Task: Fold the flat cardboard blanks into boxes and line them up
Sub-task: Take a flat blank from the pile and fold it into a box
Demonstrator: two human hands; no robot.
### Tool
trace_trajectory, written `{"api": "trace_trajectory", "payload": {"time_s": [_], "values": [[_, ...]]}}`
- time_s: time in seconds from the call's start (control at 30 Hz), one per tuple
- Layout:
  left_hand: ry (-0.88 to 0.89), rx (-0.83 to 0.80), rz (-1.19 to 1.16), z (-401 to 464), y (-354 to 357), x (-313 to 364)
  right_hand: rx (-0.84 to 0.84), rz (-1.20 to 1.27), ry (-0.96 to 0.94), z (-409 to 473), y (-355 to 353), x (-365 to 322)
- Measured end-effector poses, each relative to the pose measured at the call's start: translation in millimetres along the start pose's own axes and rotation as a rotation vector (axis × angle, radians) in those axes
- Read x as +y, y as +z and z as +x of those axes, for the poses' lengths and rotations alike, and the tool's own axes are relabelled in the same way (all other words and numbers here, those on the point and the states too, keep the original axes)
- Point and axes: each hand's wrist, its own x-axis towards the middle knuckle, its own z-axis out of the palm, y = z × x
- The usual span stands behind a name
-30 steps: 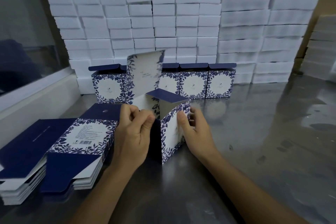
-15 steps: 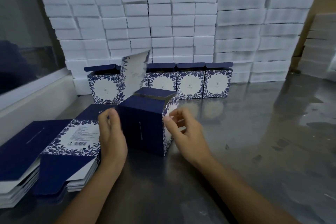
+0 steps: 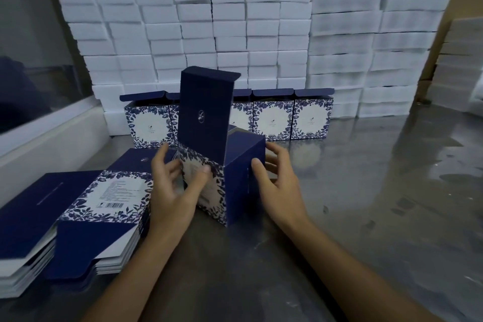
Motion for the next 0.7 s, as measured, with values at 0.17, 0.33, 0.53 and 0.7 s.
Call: {"api": "trace_trajectory", "payload": {"time_s": [0.17,0.33,0.53,0.7], "values": [[0.138,-0.018,0.114,-2.6,-0.1,3.4,-0.016,0.056,0.009,-1.9,5.4,-7.2],[0.346,-0.072,0.340,-3.4,-1.5,1.6,-0.057,0.091,0.013,-2.0,4.4,-11.8],[0.446,-0.040,0.449,-3.2,-0.9,-1.3,0.102,0.126,-0.023,0.7,1.5,-15.1],[0.537,0.016,0.441,-5.9,4.7,5.1,0.257,-0.087,-0.283,0.7,-2.5,-24.3]]}}
